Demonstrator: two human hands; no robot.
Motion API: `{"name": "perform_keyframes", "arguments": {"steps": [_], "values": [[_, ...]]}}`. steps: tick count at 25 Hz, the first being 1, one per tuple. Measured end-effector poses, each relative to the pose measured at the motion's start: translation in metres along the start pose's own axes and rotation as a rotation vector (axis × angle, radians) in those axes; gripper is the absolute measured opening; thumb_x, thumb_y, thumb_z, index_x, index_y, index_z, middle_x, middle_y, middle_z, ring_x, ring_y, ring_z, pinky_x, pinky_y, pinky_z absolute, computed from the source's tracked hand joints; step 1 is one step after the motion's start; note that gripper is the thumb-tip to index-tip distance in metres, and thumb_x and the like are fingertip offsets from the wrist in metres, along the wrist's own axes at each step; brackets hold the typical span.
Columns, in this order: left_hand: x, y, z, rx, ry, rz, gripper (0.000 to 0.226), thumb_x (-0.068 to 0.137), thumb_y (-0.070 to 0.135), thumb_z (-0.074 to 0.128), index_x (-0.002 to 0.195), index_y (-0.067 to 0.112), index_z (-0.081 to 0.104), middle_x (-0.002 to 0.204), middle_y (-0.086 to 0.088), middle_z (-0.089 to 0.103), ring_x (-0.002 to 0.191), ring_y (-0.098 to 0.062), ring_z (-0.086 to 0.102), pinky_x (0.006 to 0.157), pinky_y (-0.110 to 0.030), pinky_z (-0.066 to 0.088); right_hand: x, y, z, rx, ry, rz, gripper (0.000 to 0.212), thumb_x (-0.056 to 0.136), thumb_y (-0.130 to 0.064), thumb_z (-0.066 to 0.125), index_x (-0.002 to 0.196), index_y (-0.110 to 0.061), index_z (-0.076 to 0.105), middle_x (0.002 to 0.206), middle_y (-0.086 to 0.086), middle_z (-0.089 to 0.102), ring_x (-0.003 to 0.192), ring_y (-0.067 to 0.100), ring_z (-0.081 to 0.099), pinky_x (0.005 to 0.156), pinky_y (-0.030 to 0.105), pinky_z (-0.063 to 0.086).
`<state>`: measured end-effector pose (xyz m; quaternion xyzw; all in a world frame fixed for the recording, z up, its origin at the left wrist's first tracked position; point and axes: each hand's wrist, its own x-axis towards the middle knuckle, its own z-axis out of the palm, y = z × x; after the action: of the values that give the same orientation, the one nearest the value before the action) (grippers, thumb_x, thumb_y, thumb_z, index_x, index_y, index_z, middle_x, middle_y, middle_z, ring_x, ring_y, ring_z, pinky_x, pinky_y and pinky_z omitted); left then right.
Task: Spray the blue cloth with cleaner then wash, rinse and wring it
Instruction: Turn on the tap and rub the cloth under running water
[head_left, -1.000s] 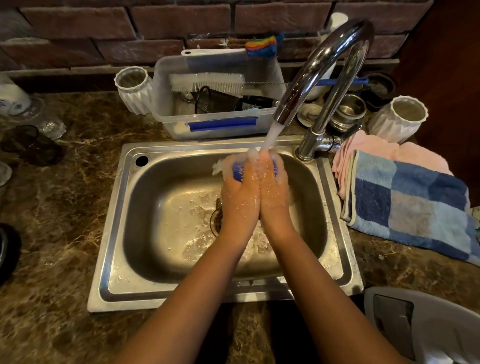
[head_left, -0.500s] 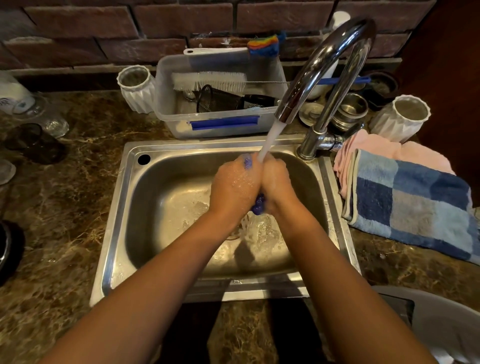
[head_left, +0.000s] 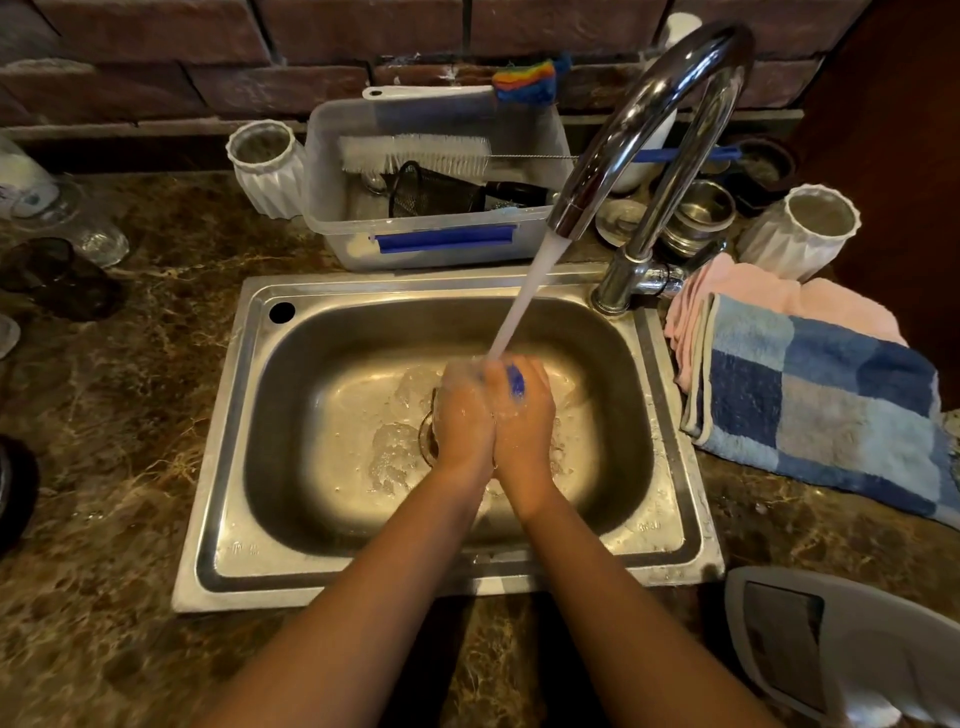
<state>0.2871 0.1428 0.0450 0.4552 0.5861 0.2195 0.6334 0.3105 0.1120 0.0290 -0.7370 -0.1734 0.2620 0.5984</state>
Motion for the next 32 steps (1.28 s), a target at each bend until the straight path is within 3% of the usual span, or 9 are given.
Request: {"name": "perform_keyframes", "arguments": {"steps": [6,9,12,15,19,22,25,29,32], "values": [[0.001,-0.023,-0.013,0.152,0.081,0.201,0.033,0.095,0.025,0.039,0.067,0.019,0.054,0.062,0.003,0.056,0.056,-0.006,0.054,0.05,-0.014,0.041,0.001,0.004,0.004,0.071,-0.044,0.034,0.036,0.095,-0.016,0.044,0.06,-0.022,0.048,0.056,-0.002,0.05,0.047,0.0,0.048,0.049,0.01,0.039],[0.0,-0.018,-0.013,0.19,0.078,0.293,0.038,0.094,0.023,0.041,0.057,0.019,0.052,0.058,-0.002,0.056,0.059,-0.019,0.055,0.06,-0.033,0.048,0.006,0.0,0.001,0.085,0.009,0.127,0.038,0.095,-0.014,0.043,0.057,-0.016,0.046,0.054,0.001,0.05,0.047,0.002,0.05,0.05,0.013,0.043],[0.002,-0.007,-0.014,0.385,0.038,0.387,0.04,0.094,0.027,0.039,0.056,0.021,0.05,0.056,0.0,0.053,0.056,-0.016,0.052,0.057,-0.03,0.046,0.014,-0.002,0.004,0.157,0.011,0.429,0.028,0.09,-0.016,0.042,0.067,-0.004,0.053,0.066,0.013,0.057,0.068,0.021,0.058,0.066,0.032,0.05],[0.013,-0.009,-0.014,0.313,0.01,0.213,0.036,0.093,0.035,0.041,0.061,0.024,0.053,0.065,-0.002,0.058,0.063,-0.016,0.056,0.061,-0.028,0.046,0.027,-0.012,0.0,0.163,-0.137,0.535,0.024,0.092,-0.021,0.044,0.082,-0.003,0.056,0.075,0.011,0.058,0.071,0.022,0.058,0.072,0.033,0.049],[0.02,-0.016,-0.025,-0.281,-0.197,-0.198,0.023,0.085,0.033,0.055,0.087,0.014,0.067,0.073,-0.002,0.067,0.069,-0.02,0.063,0.068,-0.032,0.05,0.059,-0.019,-0.028,0.033,-0.229,0.431,0.026,0.095,-0.035,0.039,0.109,-0.018,0.053,0.095,0.002,0.056,0.089,0.018,0.055,0.082,0.037,0.045],[0.013,-0.007,-0.026,-0.463,-0.371,-0.305,0.022,0.086,0.019,0.044,0.082,0.015,0.065,0.055,0.005,0.059,0.052,-0.011,0.052,0.053,-0.02,0.039,0.086,-0.014,-0.062,0.057,0.122,0.321,0.019,0.094,-0.025,0.04,0.102,-0.021,0.057,0.096,0.001,0.06,0.096,0.022,0.058,0.076,0.032,0.045],[0.013,-0.003,-0.026,-0.397,-0.33,-0.3,0.018,0.081,0.019,0.046,0.07,0.018,0.061,0.051,0.003,0.054,0.05,-0.015,0.044,0.049,-0.023,0.03,0.114,-0.009,-0.095,-0.16,0.388,0.117,0.033,0.09,-0.019,0.044,0.122,-0.015,0.052,0.123,0.011,0.057,0.115,0.026,0.052,0.094,0.038,0.043],[0.016,-0.002,-0.025,-0.219,-0.322,-0.194,0.022,0.079,0.019,0.045,0.058,0.019,0.051,0.048,0.002,0.035,0.045,-0.015,0.025,0.049,-0.028,0.011,0.135,0.003,-0.11,-0.605,0.354,-0.029,0.075,0.085,-0.014,0.054,0.147,-0.018,0.012,0.157,0.015,0.01,0.141,0.035,0.017,0.114,0.04,0.019],[0.018,0.0,-0.025,-0.216,-0.326,-0.198,0.019,0.079,0.019,0.045,0.062,0.018,0.051,0.053,-0.001,0.033,0.045,-0.015,0.025,0.046,-0.026,0.013,0.15,0.001,-0.116,-0.518,0.322,-0.143,0.075,0.082,-0.009,0.053,0.147,-0.014,0.015,0.155,0.015,0.02,0.141,0.028,0.022,0.117,0.036,0.017]]}}
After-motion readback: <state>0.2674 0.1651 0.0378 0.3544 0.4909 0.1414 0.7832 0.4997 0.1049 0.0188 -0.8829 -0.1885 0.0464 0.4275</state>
